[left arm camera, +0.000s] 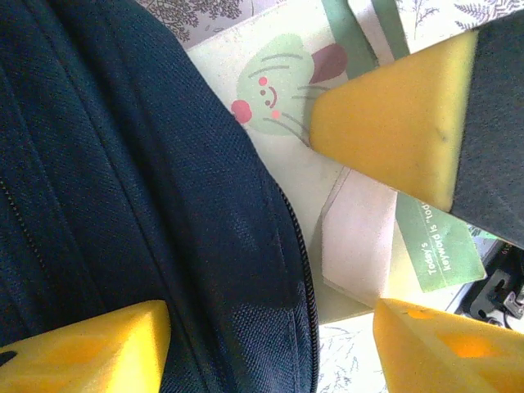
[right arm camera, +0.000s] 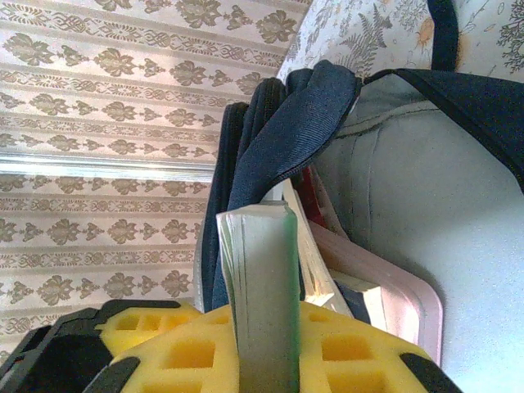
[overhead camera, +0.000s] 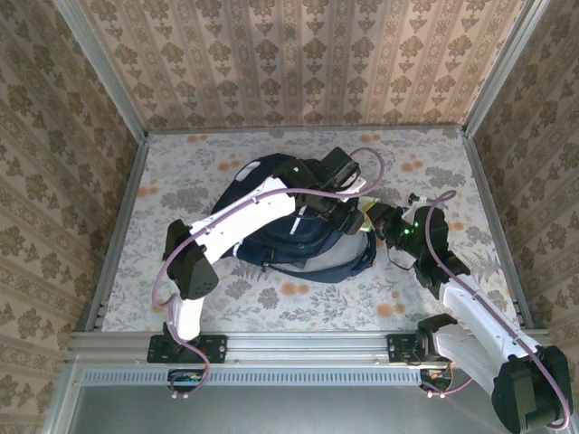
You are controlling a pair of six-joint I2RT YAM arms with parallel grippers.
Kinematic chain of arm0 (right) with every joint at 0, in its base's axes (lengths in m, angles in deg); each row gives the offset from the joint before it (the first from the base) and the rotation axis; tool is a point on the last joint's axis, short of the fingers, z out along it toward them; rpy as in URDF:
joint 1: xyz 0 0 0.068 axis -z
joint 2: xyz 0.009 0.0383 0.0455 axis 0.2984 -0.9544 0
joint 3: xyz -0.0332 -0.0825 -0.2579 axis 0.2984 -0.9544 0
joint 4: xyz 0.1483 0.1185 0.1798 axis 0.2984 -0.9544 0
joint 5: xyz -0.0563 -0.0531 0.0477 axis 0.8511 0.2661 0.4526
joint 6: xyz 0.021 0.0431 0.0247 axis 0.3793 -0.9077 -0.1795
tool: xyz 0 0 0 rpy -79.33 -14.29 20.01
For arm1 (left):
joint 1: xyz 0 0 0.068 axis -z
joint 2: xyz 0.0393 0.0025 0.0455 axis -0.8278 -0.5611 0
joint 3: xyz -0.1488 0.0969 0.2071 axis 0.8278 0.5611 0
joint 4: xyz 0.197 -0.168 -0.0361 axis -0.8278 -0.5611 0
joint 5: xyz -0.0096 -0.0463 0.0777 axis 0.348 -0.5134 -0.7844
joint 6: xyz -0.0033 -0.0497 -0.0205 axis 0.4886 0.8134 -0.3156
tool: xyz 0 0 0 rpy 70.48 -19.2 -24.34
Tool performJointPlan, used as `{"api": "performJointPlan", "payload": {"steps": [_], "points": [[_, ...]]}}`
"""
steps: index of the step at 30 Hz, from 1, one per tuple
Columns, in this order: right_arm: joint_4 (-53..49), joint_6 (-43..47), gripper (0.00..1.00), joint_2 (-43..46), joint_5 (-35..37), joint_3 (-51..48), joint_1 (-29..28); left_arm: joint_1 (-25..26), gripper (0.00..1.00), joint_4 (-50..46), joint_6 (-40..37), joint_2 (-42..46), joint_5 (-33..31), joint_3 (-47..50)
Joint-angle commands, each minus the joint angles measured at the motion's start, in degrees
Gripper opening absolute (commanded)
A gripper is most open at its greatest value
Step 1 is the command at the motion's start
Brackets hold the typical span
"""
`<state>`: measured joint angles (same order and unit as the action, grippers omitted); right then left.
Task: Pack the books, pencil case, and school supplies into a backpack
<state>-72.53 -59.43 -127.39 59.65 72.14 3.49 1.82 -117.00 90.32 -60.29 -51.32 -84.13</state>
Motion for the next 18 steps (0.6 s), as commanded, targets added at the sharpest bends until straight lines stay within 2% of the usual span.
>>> {"api": "performJointPlan", "payload": {"steps": [1,9,16,18], "points": [[6.6,-1.8,0.14,2.8,-3.2,0.9,0.0,-0.7,0.64,-1.4,-1.2,-1.1,-4.1,-1.8],[7.0,-2.4,0.12,3.8,-3.8,0.8,-0.1,-1.2,0.4,-1.1,-1.4,-2.7,-3.9,-1.6],[7.5,-2.5,0.12,3.4,-3.7,0.2,-0.1,-1.4,0.02,-0.2,-2.1,-1.9,-2.5,-1.1],[7.5,-2.3,0.12,3.4,-3.6,0.0,0.0,-1.6,0.0,-0.4,-2.5,-1.5,-2.3,-1.1]]}}
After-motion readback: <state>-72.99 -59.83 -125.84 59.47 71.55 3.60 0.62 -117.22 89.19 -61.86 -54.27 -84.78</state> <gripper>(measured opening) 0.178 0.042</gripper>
